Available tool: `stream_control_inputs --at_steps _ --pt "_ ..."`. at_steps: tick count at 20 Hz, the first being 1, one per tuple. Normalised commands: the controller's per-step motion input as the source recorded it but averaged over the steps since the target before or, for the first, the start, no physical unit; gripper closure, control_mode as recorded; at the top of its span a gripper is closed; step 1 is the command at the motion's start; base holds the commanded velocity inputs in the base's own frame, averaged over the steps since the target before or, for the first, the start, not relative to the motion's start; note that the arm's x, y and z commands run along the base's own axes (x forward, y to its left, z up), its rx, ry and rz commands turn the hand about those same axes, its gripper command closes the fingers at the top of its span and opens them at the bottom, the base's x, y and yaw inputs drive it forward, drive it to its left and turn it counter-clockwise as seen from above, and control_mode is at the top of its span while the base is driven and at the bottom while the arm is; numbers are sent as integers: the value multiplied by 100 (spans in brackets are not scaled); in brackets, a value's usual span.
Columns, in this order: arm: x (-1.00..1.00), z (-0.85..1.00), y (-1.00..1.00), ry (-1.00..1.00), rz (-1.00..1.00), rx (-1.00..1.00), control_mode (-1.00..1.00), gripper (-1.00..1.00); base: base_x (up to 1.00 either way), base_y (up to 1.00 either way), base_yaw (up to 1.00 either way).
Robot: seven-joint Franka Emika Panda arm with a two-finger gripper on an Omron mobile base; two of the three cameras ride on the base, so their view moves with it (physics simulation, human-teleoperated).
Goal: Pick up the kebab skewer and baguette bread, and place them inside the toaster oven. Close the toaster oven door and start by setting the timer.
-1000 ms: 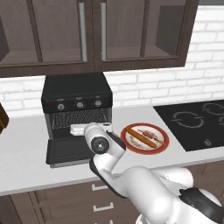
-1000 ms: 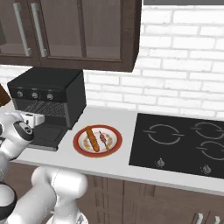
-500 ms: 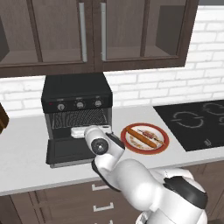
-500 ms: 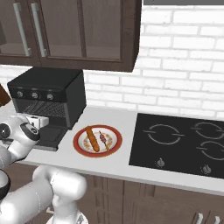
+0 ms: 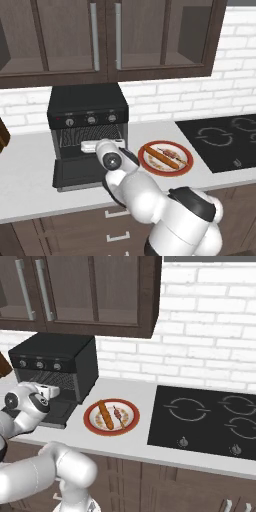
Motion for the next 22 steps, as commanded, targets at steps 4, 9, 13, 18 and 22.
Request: stream_control_inputs --at_steps 4,9,13,18,22 --pt "28 -10 0 0 0 0 -100 -100 0 0 0" --pt "12 -10 0 2 0 0 -100 -100 0 0 0" --pt "33 0 0 2 0 0 -100 -100 0 0 0" --pt "34 0 3 0 0 0 -100 -100 0 0 0" --pt "8 -23 1 0 0 0 -100 -100 0 0 0"
